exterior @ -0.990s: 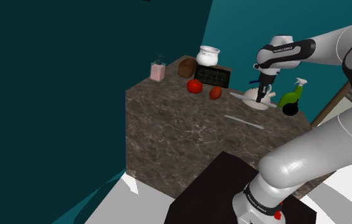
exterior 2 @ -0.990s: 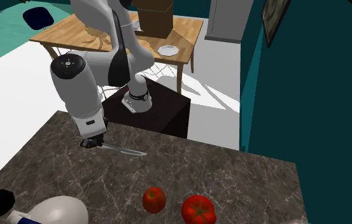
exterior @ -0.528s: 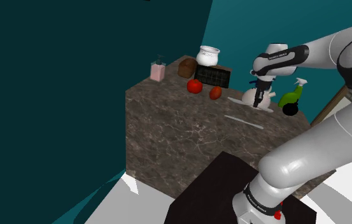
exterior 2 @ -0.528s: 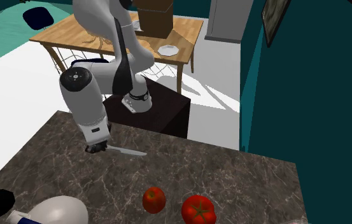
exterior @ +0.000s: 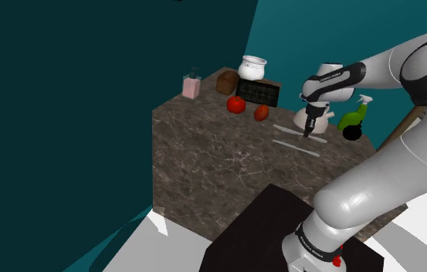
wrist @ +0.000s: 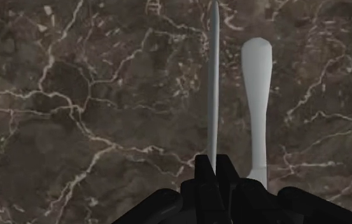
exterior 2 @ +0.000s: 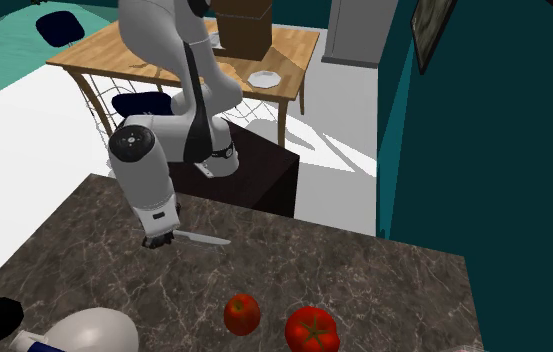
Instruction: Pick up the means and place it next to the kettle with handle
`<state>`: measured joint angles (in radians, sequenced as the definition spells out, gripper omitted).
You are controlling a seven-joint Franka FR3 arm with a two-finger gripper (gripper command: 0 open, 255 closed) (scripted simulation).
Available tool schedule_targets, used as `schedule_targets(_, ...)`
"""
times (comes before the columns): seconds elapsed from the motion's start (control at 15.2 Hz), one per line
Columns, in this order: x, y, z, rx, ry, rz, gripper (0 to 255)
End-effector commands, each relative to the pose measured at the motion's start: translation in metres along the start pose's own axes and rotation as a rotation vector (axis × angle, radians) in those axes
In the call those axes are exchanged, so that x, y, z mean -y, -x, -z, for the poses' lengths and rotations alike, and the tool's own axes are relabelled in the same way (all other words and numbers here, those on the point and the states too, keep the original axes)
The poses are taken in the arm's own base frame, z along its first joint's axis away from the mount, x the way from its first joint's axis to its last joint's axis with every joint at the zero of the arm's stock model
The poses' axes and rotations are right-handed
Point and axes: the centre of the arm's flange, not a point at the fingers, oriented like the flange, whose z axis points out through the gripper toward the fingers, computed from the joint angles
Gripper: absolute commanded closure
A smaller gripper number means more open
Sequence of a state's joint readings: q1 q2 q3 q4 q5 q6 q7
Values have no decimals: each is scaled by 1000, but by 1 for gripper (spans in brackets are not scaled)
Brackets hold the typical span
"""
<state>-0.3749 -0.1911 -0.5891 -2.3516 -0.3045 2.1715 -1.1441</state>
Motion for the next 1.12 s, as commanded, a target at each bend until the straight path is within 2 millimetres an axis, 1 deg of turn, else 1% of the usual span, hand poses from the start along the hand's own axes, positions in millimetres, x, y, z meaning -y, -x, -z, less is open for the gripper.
schedule_targets(0.0,-1,-1,-13,0,0,0,255)
schedule_targets(0.2,0,-3,-31,0,0,0,255)
schedule_targets(0.73,0,-3,-31,0,0,0,255)
schedule_targets(0.79,0,-3,-31,0,0,0,0)
schedule_targets(1.06,0,-3,-31,0,0,0,0)
